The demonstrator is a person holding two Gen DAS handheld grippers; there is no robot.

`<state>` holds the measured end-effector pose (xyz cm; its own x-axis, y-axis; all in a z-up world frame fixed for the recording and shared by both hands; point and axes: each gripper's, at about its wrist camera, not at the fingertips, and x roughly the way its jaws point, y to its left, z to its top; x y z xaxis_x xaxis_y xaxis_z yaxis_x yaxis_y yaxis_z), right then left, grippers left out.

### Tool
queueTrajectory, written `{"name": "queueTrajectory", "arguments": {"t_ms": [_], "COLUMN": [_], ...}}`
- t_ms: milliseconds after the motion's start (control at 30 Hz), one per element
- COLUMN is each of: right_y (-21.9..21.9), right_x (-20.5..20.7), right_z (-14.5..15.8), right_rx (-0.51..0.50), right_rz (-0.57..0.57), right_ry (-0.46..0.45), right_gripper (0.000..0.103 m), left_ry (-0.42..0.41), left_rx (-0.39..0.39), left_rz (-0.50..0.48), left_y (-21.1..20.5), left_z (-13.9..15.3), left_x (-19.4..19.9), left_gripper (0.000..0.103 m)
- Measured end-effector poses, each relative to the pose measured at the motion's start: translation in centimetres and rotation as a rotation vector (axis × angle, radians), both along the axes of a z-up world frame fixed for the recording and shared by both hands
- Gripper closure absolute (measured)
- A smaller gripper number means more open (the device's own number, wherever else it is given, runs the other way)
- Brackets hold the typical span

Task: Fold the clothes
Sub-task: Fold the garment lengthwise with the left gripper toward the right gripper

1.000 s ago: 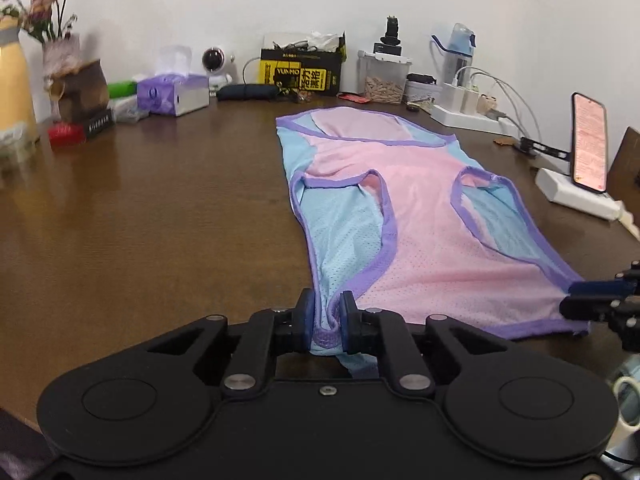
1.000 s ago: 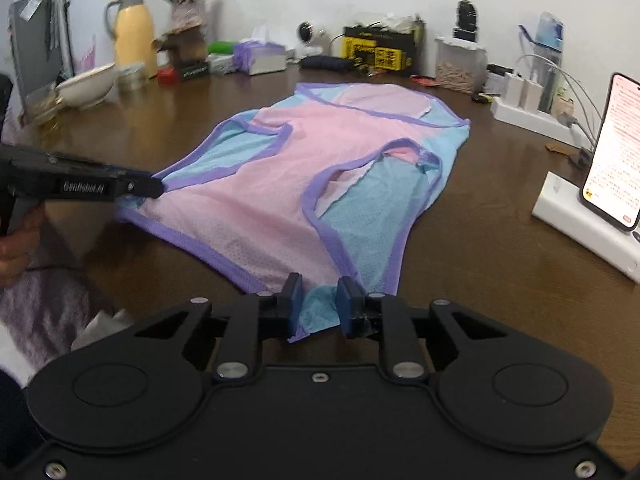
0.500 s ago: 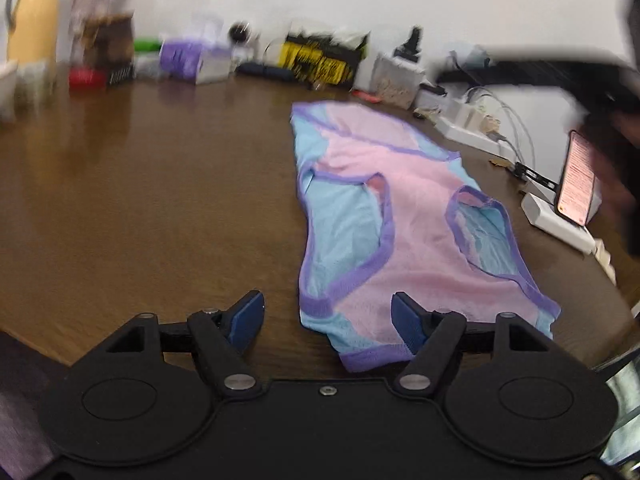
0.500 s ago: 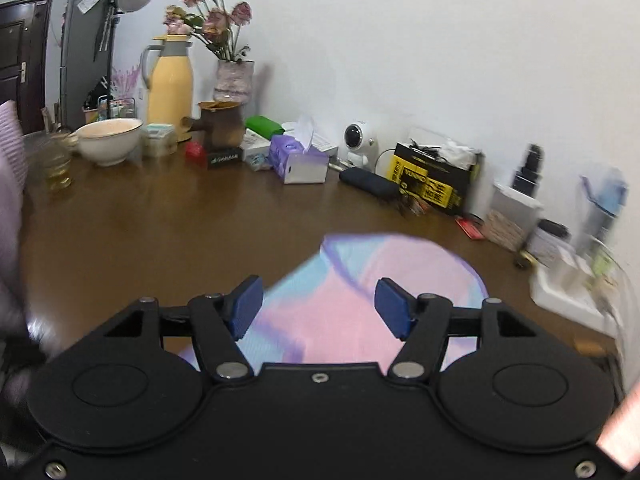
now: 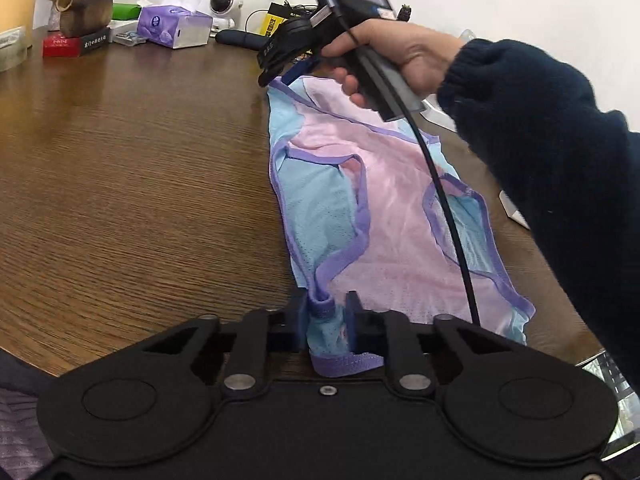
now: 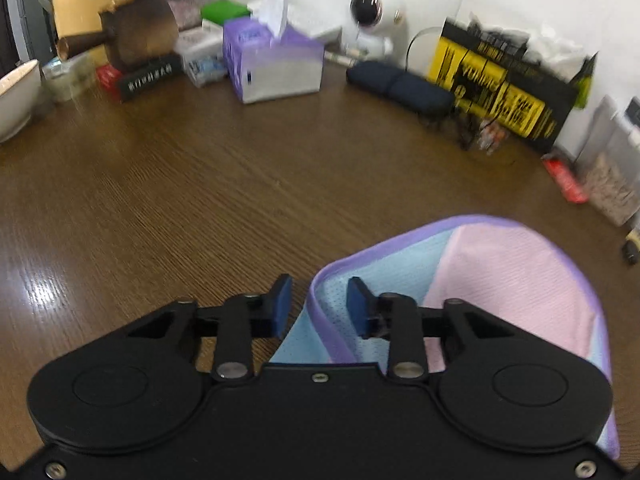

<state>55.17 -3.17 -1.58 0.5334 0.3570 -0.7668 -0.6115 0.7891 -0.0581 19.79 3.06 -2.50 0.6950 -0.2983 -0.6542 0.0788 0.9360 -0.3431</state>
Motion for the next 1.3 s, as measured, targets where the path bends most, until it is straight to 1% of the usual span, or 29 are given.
{"name": "queueTrajectory", "arguments": {"t_ms": [100,233,300,333,433,500,567,600,633,667,700,733,767,800,833,867,900,933,1000,1033,1100,1133,1167,1200,1233,1267,1300], "right_y": [-0.2,-1.9,-3.1,-4.3,-7.7,-10.3,-12.4,-13.5,-14.1,-14.4,-15.2,-15.9,-16.4,-16.6,-16.8,-16.9,-16.9,-16.6,-15.7,-14.8,-13.3,-12.6,-12.0,-11.4,-10.8,-10.4,-10.2], "right_x": [-0.3,-0.9,-0.7,-0.6,0.2,0.8,1.5,2.0,2.3,2.6,2.9,3.3,3.4,3.3,3.2,3.2,3.4,3.9,5.1,6.1,8.0,8.8,9.3,9.8,10.5,11.1,11.4], "right_z": [0.0,2.3,3.4,4.2,5.2,5.3,4.4,3.5,2.9,2.4,1.5,0.7,0.3,0.6,1.3,1.8,2.5,3.4,4.1,4.0,3.3,2.8,2.3,1.8,1.1,0.6,0.3], "right_rx": [0.008,0.066,0.086,0.102,0.130,0.143,0.138,0.126,0.116,0.114,0.111,0.108,0.113,0.138,0.169,0.187,0.201,0.214,0.215,0.204,0.174,0.155,0.138,0.122,0.104,0.104,0.121], "right_rz": [-0.002,-0.012,-0.022,-0.033,-0.081,-0.123,-0.163,-0.187,-0.204,-0.213,-0.230,-0.246,-0.253,-0.244,-0.224,-0.209,-0.195,-0.180,-0.148,-0.130,-0.110,-0.100,-0.092,-0.084,-0.076,-0.071,-0.068], "right_ry": [-0.059,-0.128,-0.142,-0.147,-0.143,-0.132,-0.102,-0.086,-0.078,-0.071,-0.058,-0.045,-0.043,-0.061,-0.090,-0.110,-0.128,-0.144,-0.141,-0.125,-0.083,-0.062,-0.047,-0.034,-0.017,0.005,0.032], "right_gripper": [0.099,0.099,0.099,0.099,0.099,0.099,0.099,0.099,0.098,0.095,0.080,0.065,0.057,0.039,0.034,0.034,0.034,0.034,0.034,0.034,0.034,0.035,0.035,0.040,0.049,0.057,0.074], "left_ry": [0.003,-0.018,-0.059,-0.065,-0.131,-0.142,-0.139,-0.137,-0.149,-0.163,-0.165,-0.173,-0.189,-0.203,-0.242,-0.277,-0.291,-0.279,-0.251,-0.210,-0.148,-0.101,-0.078,-0.058,-0.038,-0.044,-0.053], "left_rx": [-0.010,0.005,-0.003,-0.004,-0.007,0.002,0.015,0.010,0.023,0.050,0.057,0.090,0.110,0.110,0.085,0.051,0.034,0.041,0.060,0.092,0.112,0.069,0.050,0.034,0.019,0.024,0.032], "left_rz": [-0.011,-0.035,-0.072,-0.078,-0.155,-0.175,-0.194,-0.220,-0.228,-0.220,-0.217,-0.213,-0.218,-0.223,-0.231,-0.232,-0.230,-0.191,-0.106,-0.070,-0.039,-0.051,-0.061,-0.070,-0.078,-0.085,-0.092], "left_y": [-0.1,-0.6,-1.3,-1.4,-3.7,-4.7,-6.4,-7.4,-8.0,-8.6,-8.6,-8.9,-8.6,-7.9,-6.3,-4.5,-3.3,-2.5,-1.0,-1.0,-1.0,-0.8,-0.9,-1.0,-1.0,-1.2,-1.4], "left_z": [-0.2,0.3,1.2,1.3,2.6,2.5,1.8,1.2,0.9,0.8,1.0,1.1,1.5,1.8,2.3,3.1,3.5,3.4,3.1,2.6,1.8,1.1,0.8,0.6,0.3,0.3,0.3], "left_x": [-0.1,-0.4,-0.6,-0.5,-0.6,-0.4,0.3,0.6,0.6,0.3,0.2,-0.1,-0.6,-0.7,-1.3,-2.1,-2.4,-1.9,-0.6,0.5,1.9,3.1,3.6,4.0,4.4,4.5,4.6], "left_gripper": [0.098,0.099,0.099,0.099,0.099,0.099,0.098,0.098,0.095,0.091,0.083,0.066,0.058,0.048,0.045,0.042,0.039,0.037,0.037,0.038,0.039,0.039,0.039,0.039,0.040,0.045,0.075]}}
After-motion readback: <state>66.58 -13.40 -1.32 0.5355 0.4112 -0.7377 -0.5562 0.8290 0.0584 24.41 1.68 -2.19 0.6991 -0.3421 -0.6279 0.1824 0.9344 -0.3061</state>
